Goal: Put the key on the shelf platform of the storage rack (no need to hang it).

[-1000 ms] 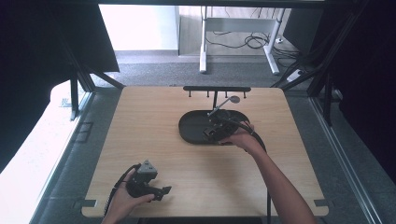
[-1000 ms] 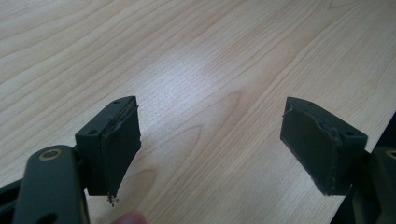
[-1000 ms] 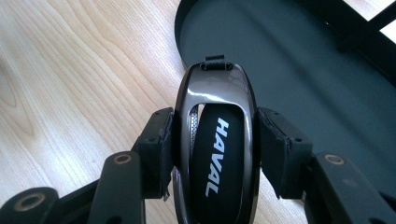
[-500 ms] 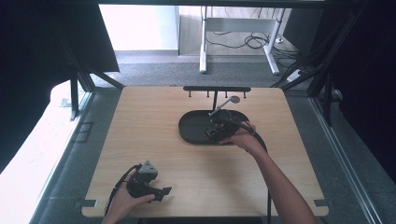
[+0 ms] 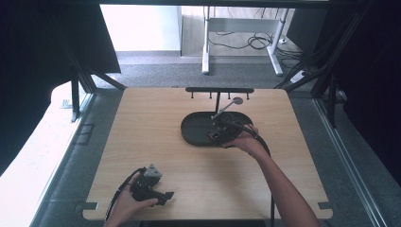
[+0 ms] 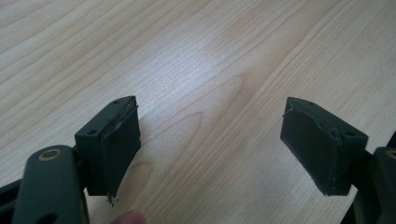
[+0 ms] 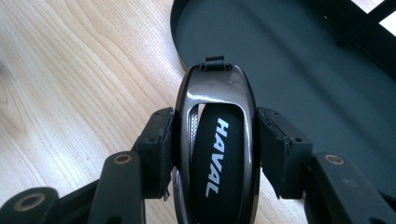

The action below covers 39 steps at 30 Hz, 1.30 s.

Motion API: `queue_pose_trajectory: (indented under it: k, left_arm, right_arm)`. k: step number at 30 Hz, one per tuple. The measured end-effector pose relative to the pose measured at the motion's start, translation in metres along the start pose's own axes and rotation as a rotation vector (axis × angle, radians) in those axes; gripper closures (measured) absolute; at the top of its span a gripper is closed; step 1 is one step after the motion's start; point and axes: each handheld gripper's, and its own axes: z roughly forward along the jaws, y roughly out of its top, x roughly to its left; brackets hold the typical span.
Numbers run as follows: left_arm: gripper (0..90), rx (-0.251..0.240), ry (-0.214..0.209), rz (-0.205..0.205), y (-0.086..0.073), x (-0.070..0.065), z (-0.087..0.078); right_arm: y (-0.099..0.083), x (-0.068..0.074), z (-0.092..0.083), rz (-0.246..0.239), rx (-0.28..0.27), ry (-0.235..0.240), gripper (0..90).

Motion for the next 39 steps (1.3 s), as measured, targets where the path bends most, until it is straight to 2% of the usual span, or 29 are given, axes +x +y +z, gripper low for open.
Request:
queue_pose_trajectory:
  k: [6, 8, 19, 29, 39]
  left_arm:
    - [19.4, 0.022, -0.008, 0.012, 0.000, -0.002, 0.004]
    - [19.3, 0.019, -0.013, 0.000, 0.001, -0.003, 0.006]
    - [19.2, 0.023, -0.021, -0.001, 0.001, -0.003, 0.005]
    - [19.2, 0.018, -0.023, -0.006, 0.001, -0.002, 0.005]
    - [19.2, 0.022, -0.024, 0.000, 0.001, -0.002, 0.004]
  right_arm:
    - [-0.004, 0.003, 0.007, -0.011, 0.019, -0.012, 49.5]
    - [-0.005, 0.004, 0.011, -0.016, 0.031, -0.027, 49.6]
    - [0.002, 0.007, 0.015, -0.025, 0.032, -0.009, 49.6]
    - [0.011, 0.001, 0.010, 0.000, 0.014, 0.008, 49.7]
    - [0.018, -0.011, 0.004, 0.022, -0.001, -0.003, 49.7]
